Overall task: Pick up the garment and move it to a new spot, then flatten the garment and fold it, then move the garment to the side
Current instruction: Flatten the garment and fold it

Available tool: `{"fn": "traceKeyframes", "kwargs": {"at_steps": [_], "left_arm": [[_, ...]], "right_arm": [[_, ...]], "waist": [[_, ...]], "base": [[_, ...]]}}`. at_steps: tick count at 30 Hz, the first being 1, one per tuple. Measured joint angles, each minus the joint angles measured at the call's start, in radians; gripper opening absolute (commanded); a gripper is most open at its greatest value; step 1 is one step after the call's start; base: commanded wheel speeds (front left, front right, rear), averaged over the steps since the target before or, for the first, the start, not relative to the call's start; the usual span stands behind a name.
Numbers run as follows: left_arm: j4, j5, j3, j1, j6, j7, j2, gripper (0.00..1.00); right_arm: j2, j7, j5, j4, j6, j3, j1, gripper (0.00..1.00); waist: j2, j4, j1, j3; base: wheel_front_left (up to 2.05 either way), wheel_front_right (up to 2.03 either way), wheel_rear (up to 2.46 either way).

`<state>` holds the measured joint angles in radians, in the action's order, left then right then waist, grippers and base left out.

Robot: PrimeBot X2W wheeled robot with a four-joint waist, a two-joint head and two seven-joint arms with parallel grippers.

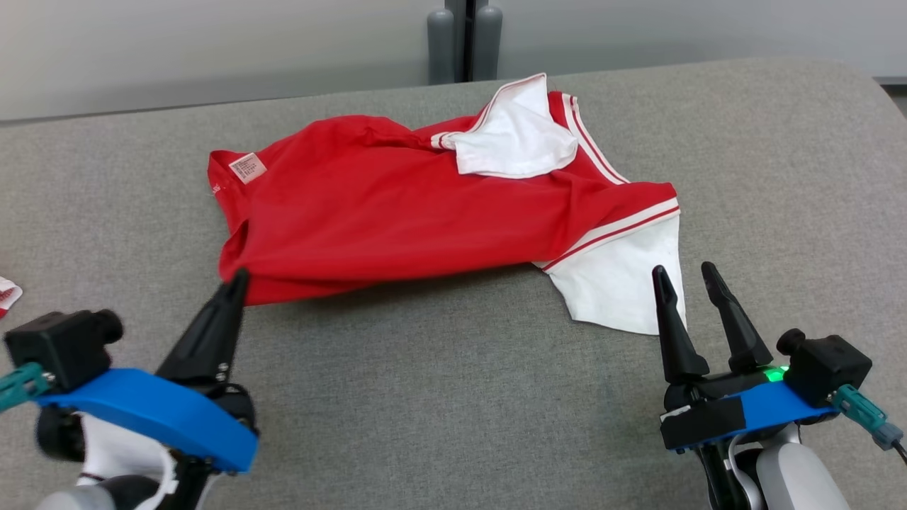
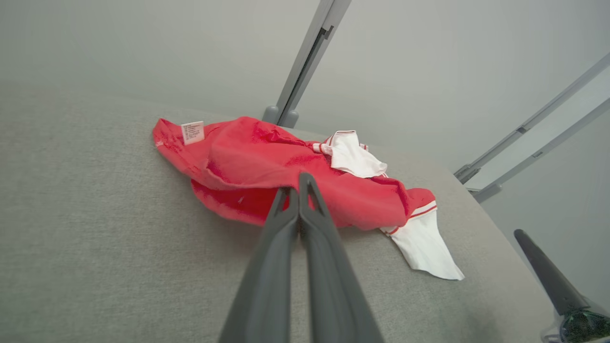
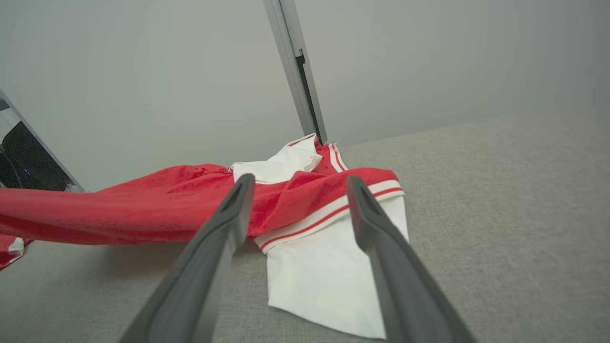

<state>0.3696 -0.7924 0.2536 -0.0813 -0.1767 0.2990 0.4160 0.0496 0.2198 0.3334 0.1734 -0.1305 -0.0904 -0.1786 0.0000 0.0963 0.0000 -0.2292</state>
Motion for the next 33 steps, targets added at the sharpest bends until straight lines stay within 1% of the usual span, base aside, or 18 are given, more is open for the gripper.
{"fn": "traceKeyframes", "kwargs": {"at_steps": [2,4,6,9,11,18,20,21,25,27,30,33], "left_arm": [[0.027,0.002,-0.027,0.028,-0.028,0.017,0.028,0.00],[0.010,0.006,-0.054,0.033,-0.044,0.025,0.051,0.00],[-0.057,0.014,-0.064,0.010,-0.043,0.027,0.061,0.00],[-0.200,0.063,-0.062,-0.076,-0.038,0.006,0.080,0.00],[-0.289,0.109,-0.050,-0.141,-0.036,-0.035,0.076,0.00],[-0.583,0.222,-0.004,-0.348,-0.034,-0.190,0.016,0.00],[-0.652,0.248,0.008,-0.390,-0.029,-0.237,0.007,0.62],[-0.682,0.253,0.016,-0.405,-0.024,-0.249,0.000,1.00],[-0.772,0.256,0.029,-0.428,0.002,-0.307,-0.030,1.00],[-0.794,0.251,0.026,-0.428,0.020,-0.356,-0.041,1.00],[-0.796,0.222,0.019,-0.404,0.056,-0.437,-0.070,1.00],[-0.782,0.214,0.018,-0.343,0.078,-0.510,-0.092,1.00]], "right_arm": [[0.000,0.000,0.000,-0.004,0.000,0.005,0.000,1.00],[0.000,0.001,0.000,-0.008,0.000,0.005,-0.001,1.00],[0.000,0.001,0.002,-0.008,0.000,-0.001,-0.006,1.00],[0.000,0.002,0.006,-0.012,0.000,-0.023,-0.032,1.00],[0.000,0.003,0.011,-0.014,0.000,-0.037,-0.051,1.00],[0.000,0.011,0.013,-0.004,0.000,-0.069,-0.088,1.00],[0.000,0.012,0.013,0.000,0.000,-0.071,-0.093,1.00],[0.000,0.014,0.013,0.002,0.000,-0.072,-0.095,1.00],[0.000,0.018,0.011,0.010,0.000,-0.060,-0.101,1.00],[0.000,0.018,0.004,0.014,0.000,-0.051,-0.100,1.00],[0.000,0.013,-0.005,0.017,0.000,-0.031,-0.095,1.00],[0.000,0.002,-0.013,0.018,0.000,-0.004,-0.078,1.00]], "waist": [[0.0000,0.003,-0.0001,-0.011],[0.0000,0.007,0.0000,-0.027],[0.0000,0.013,0.0000,-0.047],[0.0000,0.027,0.0000,-0.083],[0.0000,0.037,0.0000,-0.105],[0.0000,0.064,0.0001,-0.170],[0.0000,0.070,0.0001,-0.179],[0.0000,0.071,0.0001,-0.180],[0.0000,0.065,0.0002,-0.172],[0.0000,0.056,0.0001,-0.158],[0.0000,0.038,0.0001,-0.130],[0.0000,0.017,0.0000,-0.097]], "base": [[0.00,0.00,0.00],[0.00,0.00,0.00],[0.00,0.00,0.00],[0.00,0.00,0.00],[0.00,0.00,0.00],[0.00,0.00,0.00],[0.00,0.00,0.00],[0.00,0.00,0.00],[0.00,0.00,0.00],[0.00,0.00,0.00],[0.00,0.00,0.00],[0.00,0.00,0.00]]}}
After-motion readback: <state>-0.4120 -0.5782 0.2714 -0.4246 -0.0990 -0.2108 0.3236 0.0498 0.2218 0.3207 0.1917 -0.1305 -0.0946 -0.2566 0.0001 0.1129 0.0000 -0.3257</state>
